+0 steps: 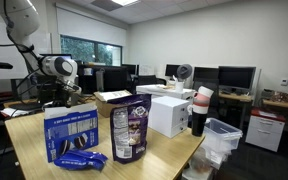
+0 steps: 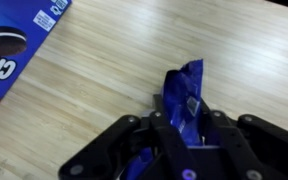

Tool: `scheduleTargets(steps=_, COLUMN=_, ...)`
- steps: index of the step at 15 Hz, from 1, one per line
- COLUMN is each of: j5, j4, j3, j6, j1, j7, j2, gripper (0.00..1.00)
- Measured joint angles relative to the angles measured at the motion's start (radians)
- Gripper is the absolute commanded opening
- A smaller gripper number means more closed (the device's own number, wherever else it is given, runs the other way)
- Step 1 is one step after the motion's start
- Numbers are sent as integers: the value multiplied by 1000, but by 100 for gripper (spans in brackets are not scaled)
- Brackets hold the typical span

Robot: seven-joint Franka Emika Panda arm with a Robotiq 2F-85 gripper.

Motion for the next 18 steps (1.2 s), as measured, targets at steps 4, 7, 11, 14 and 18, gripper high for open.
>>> scheduleTargets(steps=4, j5=0, j4=9, j3=0, j6=-7, j1=1, j7=0, j2=0, gripper=10)
scheduleTargets(steps=7, j5=0, j4=13, j3=1, j6=-7, j1=2, j7=-1, j2=-3, gripper=13)
scheduleTargets(steps=11, j5=1, j4=13, j3=9, j6=-7, j1=3, j7=-3, j2=-20, gripper=14)
scheduleTargets(steps=14, j5=1, j4=12, j3=16, j6=-7, j1=6, j7=-3, j2=-44, gripper=15)
scheduleTargets(steps=18, j5=1, j4=6, j3=20, j6=-7, j1=14, j7=-3, j2=-91, gripper=10)
